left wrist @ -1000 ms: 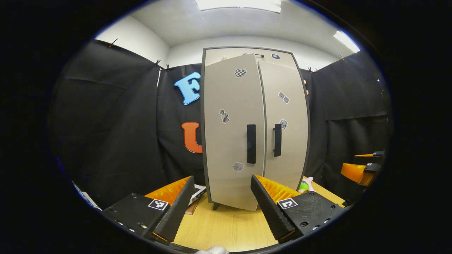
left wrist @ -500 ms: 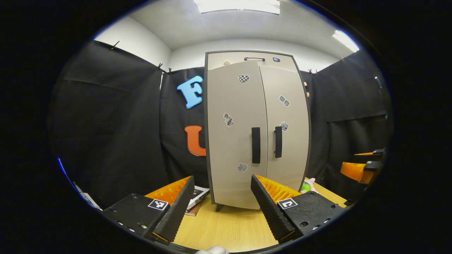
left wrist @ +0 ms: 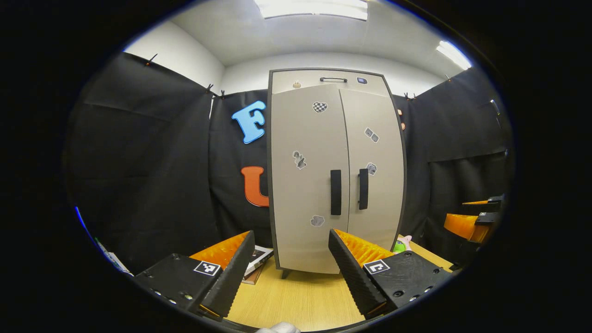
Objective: Grab one shoe with the right hand and put it into the shoe cabinet, grab the other shoe with the left hand and put it into the shoe cabinet; then close the right door with the right hand and the left door with the left hand.
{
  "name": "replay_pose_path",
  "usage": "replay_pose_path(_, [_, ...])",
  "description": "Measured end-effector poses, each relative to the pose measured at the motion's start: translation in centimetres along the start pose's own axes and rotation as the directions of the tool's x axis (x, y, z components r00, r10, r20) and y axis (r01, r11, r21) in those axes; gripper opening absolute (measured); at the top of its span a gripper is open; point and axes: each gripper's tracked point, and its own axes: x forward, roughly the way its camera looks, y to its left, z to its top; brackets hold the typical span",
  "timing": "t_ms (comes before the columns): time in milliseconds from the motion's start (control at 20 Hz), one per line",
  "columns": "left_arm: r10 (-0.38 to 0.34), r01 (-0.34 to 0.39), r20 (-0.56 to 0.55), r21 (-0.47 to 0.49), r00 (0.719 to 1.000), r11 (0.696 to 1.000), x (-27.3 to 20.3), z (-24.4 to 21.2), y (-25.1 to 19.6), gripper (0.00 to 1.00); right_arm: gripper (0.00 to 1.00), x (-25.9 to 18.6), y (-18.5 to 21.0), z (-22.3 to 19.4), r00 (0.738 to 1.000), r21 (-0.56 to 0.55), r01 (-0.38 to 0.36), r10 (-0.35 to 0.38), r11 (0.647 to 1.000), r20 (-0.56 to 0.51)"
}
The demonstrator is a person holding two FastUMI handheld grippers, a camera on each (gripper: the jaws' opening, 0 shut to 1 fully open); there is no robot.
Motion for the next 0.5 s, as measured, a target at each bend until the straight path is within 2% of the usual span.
replay_pose_path(500, [-0.008,0.008,-0.002,-0.002,1.0,1.0,-0.01,0.08,-0.46,0.96,0.99,0.01,0.27,-0.06,1.0,0.005,-0.006,0.006,1.0,-0.001])
